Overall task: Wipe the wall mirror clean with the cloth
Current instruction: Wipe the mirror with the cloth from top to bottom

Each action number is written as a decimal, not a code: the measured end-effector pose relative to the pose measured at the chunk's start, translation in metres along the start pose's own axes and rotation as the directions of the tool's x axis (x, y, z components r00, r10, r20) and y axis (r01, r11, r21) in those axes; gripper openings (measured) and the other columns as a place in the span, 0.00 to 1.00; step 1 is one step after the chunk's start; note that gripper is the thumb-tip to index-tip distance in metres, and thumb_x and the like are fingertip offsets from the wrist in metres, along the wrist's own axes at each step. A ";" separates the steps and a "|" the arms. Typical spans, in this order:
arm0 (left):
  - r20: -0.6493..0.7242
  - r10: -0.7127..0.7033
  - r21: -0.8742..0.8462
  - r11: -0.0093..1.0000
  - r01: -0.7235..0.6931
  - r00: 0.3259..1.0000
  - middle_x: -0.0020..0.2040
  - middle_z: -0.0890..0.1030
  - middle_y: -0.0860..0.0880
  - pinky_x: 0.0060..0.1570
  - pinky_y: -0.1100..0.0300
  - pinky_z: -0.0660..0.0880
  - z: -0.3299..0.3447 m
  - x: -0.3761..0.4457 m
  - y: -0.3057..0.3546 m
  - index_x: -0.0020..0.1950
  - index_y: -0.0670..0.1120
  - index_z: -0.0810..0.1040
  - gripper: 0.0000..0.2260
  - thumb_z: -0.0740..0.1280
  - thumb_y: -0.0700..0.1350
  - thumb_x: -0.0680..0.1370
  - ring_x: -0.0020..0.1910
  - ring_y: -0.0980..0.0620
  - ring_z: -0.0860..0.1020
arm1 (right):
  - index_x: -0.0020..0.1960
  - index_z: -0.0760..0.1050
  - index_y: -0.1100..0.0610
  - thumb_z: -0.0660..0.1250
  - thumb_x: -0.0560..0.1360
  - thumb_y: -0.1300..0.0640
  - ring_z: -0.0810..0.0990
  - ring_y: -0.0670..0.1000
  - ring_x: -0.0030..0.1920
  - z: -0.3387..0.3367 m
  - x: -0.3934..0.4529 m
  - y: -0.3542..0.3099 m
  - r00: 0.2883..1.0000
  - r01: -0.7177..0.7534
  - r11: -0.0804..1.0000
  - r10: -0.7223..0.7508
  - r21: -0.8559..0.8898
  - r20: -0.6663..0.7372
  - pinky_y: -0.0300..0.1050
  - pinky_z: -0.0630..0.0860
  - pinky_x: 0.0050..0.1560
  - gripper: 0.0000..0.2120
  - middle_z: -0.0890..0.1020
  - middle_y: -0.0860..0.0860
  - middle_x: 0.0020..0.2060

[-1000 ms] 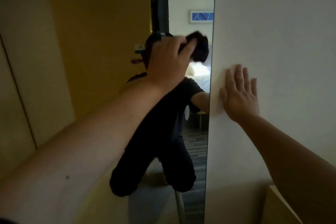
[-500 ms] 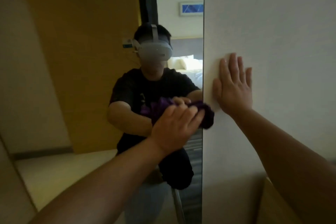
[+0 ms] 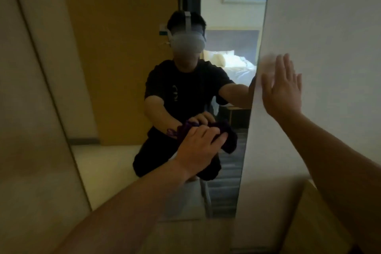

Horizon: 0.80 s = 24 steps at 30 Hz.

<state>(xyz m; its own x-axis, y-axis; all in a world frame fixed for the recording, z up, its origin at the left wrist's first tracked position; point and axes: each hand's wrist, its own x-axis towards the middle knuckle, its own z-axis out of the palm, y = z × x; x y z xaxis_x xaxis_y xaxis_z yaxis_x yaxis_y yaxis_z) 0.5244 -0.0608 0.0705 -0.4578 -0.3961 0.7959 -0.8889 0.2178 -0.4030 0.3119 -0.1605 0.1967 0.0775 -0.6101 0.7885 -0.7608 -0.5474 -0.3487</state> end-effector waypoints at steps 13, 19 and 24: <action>-0.053 -0.265 0.267 0.925 0.269 0.963 0.57 0.71 0.46 0.49 0.46 0.70 -0.122 -0.170 -0.167 0.65 0.44 0.78 0.16 0.71 0.44 0.78 0.53 0.43 0.73 | 0.75 0.66 0.60 0.56 0.82 0.46 0.49 0.60 0.80 0.148 -0.161 -0.160 0.790 0.611 0.787 -0.600 -0.083 0.123 0.69 0.50 0.75 0.27 0.56 0.59 0.79; -0.069 -0.211 0.282 0.933 0.222 0.975 0.58 0.72 0.46 0.51 0.49 0.69 -0.124 -0.203 -0.190 0.63 0.44 0.79 0.13 0.68 0.46 0.80 0.54 0.44 0.73 | 0.79 0.55 0.60 0.56 0.81 0.47 0.45 0.60 0.80 0.188 -0.179 -0.166 0.811 0.584 0.788 -0.571 -0.193 0.124 0.66 0.42 0.77 0.32 0.51 0.59 0.80; -0.179 -0.131 0.231 0.958 0.171 0.975 0.57 0.74 0.47 0.52 0.50 0.72 -0.102 -0.185 -0.201 0.65 0.47 0.76 0.12 0.67 0.47 0.83 0.54 0.45 0.76 | 0.78 0.58 0.60 0.58 0.82 0.51 0.52 0.61 0.79 0.199 -0.176 -0.160 0.788 0.602 0.773 -0.616 -0.200 -0.013 0.68 0.48 0.76 0.28 0.57 0.59 0.79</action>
<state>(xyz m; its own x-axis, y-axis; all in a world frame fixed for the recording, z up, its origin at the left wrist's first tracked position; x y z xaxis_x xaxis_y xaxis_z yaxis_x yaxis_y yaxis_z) 0.7890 0.0591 0.0505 -0.3274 -0.2548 0.9099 -0.9331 -0.0649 -0.3538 0.5483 -0.0800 0.0128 0.5216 -0.1359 0.8423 -0.6705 -0.6759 0.3061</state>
